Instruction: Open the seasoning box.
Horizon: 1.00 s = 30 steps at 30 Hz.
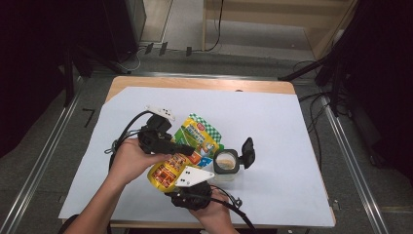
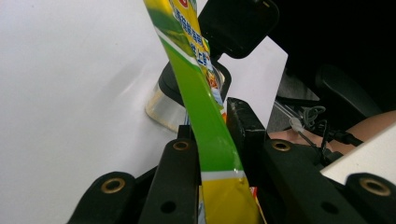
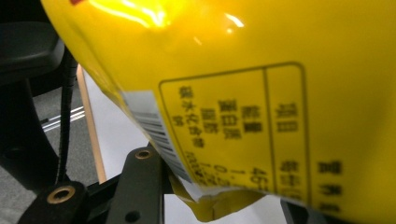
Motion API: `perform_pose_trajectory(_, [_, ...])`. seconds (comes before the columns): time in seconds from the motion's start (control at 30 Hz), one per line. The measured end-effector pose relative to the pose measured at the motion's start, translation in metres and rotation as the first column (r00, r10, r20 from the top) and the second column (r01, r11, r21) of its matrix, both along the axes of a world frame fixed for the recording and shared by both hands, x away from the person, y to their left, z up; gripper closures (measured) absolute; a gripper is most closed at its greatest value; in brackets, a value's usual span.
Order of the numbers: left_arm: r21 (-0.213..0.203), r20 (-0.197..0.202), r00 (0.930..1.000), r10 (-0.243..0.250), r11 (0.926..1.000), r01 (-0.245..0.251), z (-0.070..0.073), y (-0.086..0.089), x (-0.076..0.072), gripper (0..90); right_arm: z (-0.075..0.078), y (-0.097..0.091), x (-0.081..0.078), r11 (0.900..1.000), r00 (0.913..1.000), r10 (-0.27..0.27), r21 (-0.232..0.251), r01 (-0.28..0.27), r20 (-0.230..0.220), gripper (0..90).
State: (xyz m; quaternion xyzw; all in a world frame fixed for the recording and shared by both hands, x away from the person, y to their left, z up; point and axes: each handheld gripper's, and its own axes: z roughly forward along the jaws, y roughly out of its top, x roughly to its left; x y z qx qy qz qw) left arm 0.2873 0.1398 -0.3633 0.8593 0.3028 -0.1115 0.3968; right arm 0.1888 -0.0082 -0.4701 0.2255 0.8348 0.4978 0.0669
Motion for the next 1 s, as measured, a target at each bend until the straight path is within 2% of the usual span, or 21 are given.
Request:
perform_pose_trajectory(0.33, [0.035,-0.026,0.9997,0.006,0.9994,-0.005,-0.002,-0.005,0.004,85.4,0.0,0.003,0.0,0.9997,0.9996,0.026,-0.001,-0.026,-0.009,58.3])
perform_pose_trajectory(0.6, [0.076,-0.074,0.997,-0.024,0.9966,0.03,0.002,-0.018,0.014,87.5,0.003,0.001,0.002,0.9994,0.9994,0.03,0.02,-0.029,-0.017,56.0])
perform_pose_trajectory(0.8, [0.089,-0.1,0.9944,-0.033,0.9952,0.042,0.003,-0.027,0.02,87.9,0.004,-0.002,0.003,0.9992,0.9995,0.027,0.029,-0.026,-0.017,53.4])
perform_pose_trajectory(0.9, [0.084,-0.108,0.9937,-0.03,0.9957,0.039,0.001,-0.028,0.021,88.1,0.004,-0.003,0.004,0.9994,0.9996,0.02,0.03,-0.02,-0.017,53.4])
perform_pose_trajectory(1.0, [0.087,-0.112,0.993,-0.038,0.9951,0.047,-0.001,-0.029,0.022,87.7,0.004,-0.004,0.004,0.9994,0.9993,0.018,0.031,-0.017,-0.034,59.9])
